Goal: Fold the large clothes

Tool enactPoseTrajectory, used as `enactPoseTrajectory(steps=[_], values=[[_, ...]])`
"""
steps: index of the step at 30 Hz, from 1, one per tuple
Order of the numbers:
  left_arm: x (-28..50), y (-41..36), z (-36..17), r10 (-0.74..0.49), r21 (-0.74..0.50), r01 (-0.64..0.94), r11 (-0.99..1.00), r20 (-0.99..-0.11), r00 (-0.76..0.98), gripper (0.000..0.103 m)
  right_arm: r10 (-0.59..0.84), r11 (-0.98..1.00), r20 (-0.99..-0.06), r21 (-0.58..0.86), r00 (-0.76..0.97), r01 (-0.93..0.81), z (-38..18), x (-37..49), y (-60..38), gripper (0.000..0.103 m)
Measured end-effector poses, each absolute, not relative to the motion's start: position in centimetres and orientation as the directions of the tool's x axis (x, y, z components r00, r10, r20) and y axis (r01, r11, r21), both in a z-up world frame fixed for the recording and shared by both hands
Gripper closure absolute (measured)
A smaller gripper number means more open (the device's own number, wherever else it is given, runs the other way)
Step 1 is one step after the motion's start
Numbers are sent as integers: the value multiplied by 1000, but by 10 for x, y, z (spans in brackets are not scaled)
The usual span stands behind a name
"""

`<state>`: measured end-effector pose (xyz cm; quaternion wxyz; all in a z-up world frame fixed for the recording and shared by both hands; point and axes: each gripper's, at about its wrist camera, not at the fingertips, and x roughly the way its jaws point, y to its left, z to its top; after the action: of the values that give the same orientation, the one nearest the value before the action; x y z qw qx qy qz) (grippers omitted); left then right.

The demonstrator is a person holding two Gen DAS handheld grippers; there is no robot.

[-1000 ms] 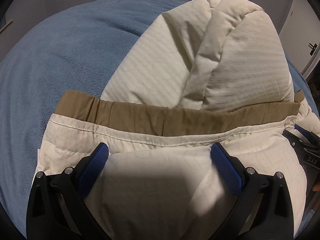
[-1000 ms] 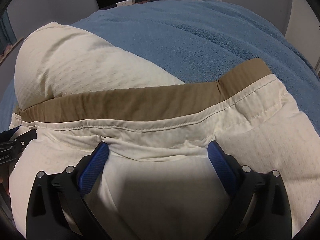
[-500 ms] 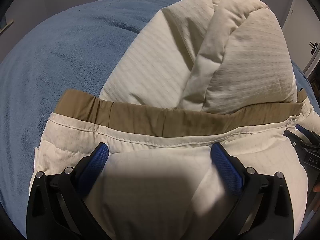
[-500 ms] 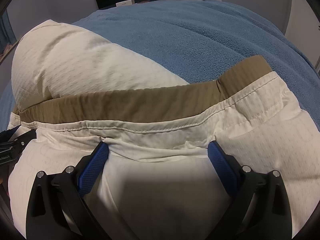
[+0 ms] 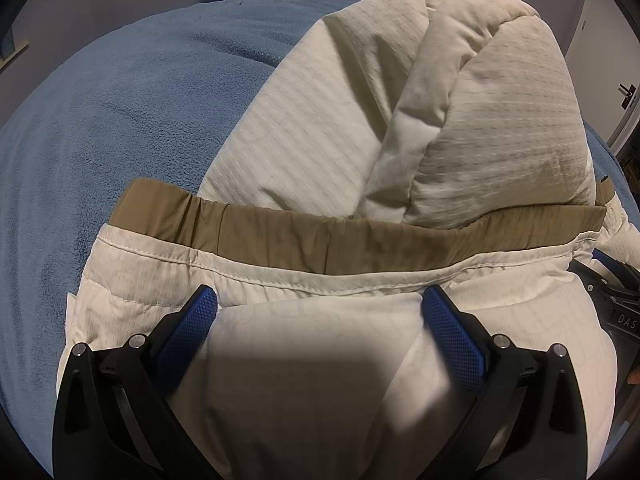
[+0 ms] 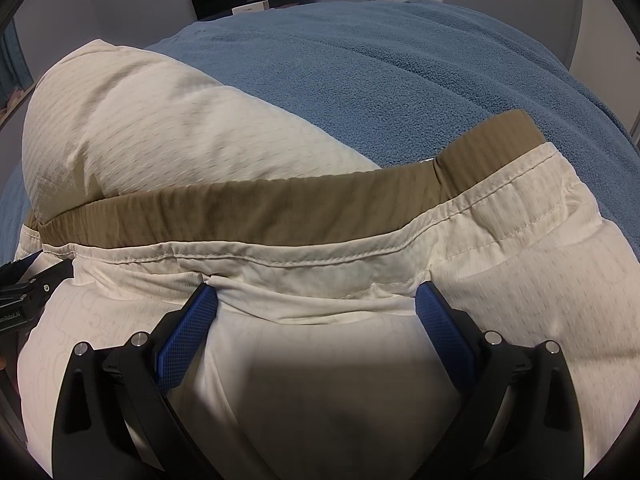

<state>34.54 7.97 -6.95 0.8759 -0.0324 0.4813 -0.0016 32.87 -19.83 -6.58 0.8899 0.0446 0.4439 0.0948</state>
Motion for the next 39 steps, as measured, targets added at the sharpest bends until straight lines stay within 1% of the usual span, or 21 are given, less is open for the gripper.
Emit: enactPoseTrajectory(steps=[8, 12, 15, 17, 19, 23, 24, 28, 30, 32, 33, 35, 39], values=[[340, 78, -72, -33, -61, -31, 998, -829, 559, 5, 208, 978, -771, 164, 602, -128, -66, 327, -197, 9], [330, 77, -74, -38, -70, -30, 997, -797, 603, 5, 209, 978, -726, 163, 655, -131, -66, 315, -198, 9], [322, 76, -72, -33, -65, -29, 997, -782, 623, 5, 183, 983, -707, 137, 683, -122, -63, 306, -196, 9], [318, 71, -68, -17, -41, -25, 999, -788, 615, 5, 191, 982, -710, 139, 678, -131, -59, 303, -197, 9], [312, 70, -58, -18, -28, -8, 1000, -808, 589, 5, 232, 973, -727, 164, 646, -164, -52, 300, -203, 9], [278, 76, -38, -65, -78, 0, 997, -838, 542, 6, 269, 960, -755, 161, 598, -228, -32, 274, -222, 9], [267, 76, -34, -70, -71, 17, 997, -846, 528, 6, 271, 956, -754, 135, 599, -262, -26, 257, -230, 9], [214, 71, -28, -44, 29, 143, 989, -876, 480, 6, 236, 948, -754, 39, 612, -317, -24, 209, -255, 9], [197, 76, -39, -31, 43, 159, 986, -898, 438, 6, 207, 947, -751, -6, 626, -321, -32, 190, -269, 9], [185, 87, -50, -37, 42, 161, 986, -888, 458, 5, 176, 944, -752, -54, 635, -325, -43, 180, -277, 9], [181, 90, -56, -51, 28, 158, 987, -879, 474, 5, 185, 944, -742, -49, 645, -326, -49, 176, -283, 9], [182, 94, -64, -70, 6, 154, 988, -874, 480, 5, 226, 950, -730, 19, 645, -311, -58, 177, -293, 9], [195, 110, -77, -116, -46, 157, 986, -876, 468, 5, 294, 944, -707, 110, 643, -311, -79, 181, -303, 9]])
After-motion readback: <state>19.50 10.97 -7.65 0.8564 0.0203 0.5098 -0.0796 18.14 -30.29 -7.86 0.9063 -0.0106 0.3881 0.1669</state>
